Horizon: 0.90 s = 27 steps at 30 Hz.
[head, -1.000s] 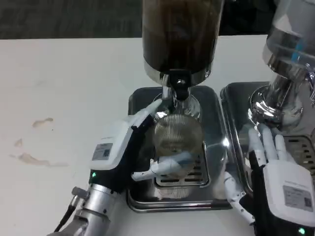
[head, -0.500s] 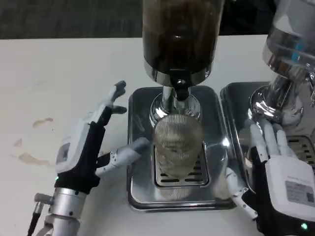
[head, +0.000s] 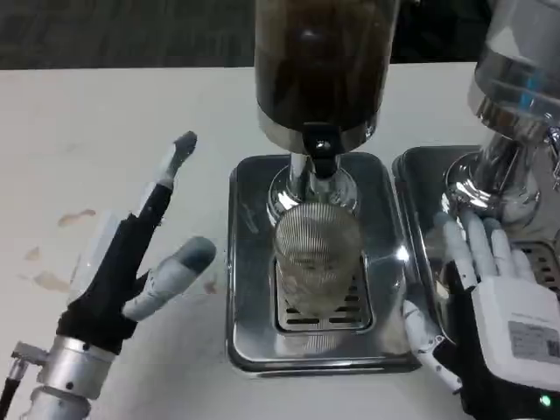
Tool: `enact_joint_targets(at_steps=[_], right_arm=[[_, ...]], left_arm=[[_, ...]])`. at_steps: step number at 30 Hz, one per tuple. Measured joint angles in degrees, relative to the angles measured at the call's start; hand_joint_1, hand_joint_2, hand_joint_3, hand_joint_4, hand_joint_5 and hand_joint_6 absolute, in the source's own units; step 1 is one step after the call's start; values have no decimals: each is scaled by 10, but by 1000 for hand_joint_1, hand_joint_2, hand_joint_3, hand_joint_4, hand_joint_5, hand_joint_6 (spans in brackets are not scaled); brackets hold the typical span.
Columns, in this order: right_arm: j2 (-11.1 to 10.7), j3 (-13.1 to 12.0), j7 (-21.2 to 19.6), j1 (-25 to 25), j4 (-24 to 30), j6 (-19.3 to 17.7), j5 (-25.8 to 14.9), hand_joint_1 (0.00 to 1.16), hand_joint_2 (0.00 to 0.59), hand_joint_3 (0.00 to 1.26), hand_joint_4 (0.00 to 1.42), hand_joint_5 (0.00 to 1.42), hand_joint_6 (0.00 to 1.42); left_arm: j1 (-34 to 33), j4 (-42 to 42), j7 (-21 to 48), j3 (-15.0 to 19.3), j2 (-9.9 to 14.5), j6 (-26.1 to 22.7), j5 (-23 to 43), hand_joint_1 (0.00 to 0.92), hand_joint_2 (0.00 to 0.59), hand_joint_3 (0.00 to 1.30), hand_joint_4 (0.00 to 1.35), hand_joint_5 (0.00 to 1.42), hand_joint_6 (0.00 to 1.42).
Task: Grasp the cup under the faucet to collect the drink, then remove the cup.
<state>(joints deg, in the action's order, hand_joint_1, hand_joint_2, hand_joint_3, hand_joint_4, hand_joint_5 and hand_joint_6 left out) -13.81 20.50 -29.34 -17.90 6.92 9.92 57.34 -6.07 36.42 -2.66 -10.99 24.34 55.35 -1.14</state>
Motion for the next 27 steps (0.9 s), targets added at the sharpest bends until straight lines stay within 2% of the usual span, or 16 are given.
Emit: enact_joint_targets(at_steps=[2,3,4,7,12,16,22,27], right_arm=[[0,1,0,1,0,0,-1,107,510,64,0,0,50],[0,1,0,2,0,0,-2,107,510,64,0,0,50],[0,1,0,3,-1,-1,-2,107,510,64,0,0,50],[0,1,2,7,-5,-1,-4,107,510,64,0,0,50],[0,3,4,14,-12,-3,-5,107,510,64,0,0,50],[0,3,4,15,-16,-3,-5,107,511,64,0,0,52],[3,3,4,15,-17,-3,-5,107,511,64,0,0,59],[10,3,4,15,-17,-3,-6,107,511,64,0,0,62]], left_arm=[[2,-24,48,5,5,-5,42,0,51,0,0,0,0],[4,-54,106,8,9,-25,97,0,49,0,0,0,0],[5,-69,136,10,12,-39,125,0,49,0,0,0,0],[5,-117,259,21,17,-119,227,0,46,0,0,0,0],[6,-188,402,57,19,-244,321,0,38,0,0,0,0],[-3,-252,471,83,22,-324,368,0,34,0,0,0,0],[-40,-295,528,126,21,-414,412,0,26,0,0,1,0],[-71,-308,549,147,15,-451,413,0,23,0,0,15,0]])
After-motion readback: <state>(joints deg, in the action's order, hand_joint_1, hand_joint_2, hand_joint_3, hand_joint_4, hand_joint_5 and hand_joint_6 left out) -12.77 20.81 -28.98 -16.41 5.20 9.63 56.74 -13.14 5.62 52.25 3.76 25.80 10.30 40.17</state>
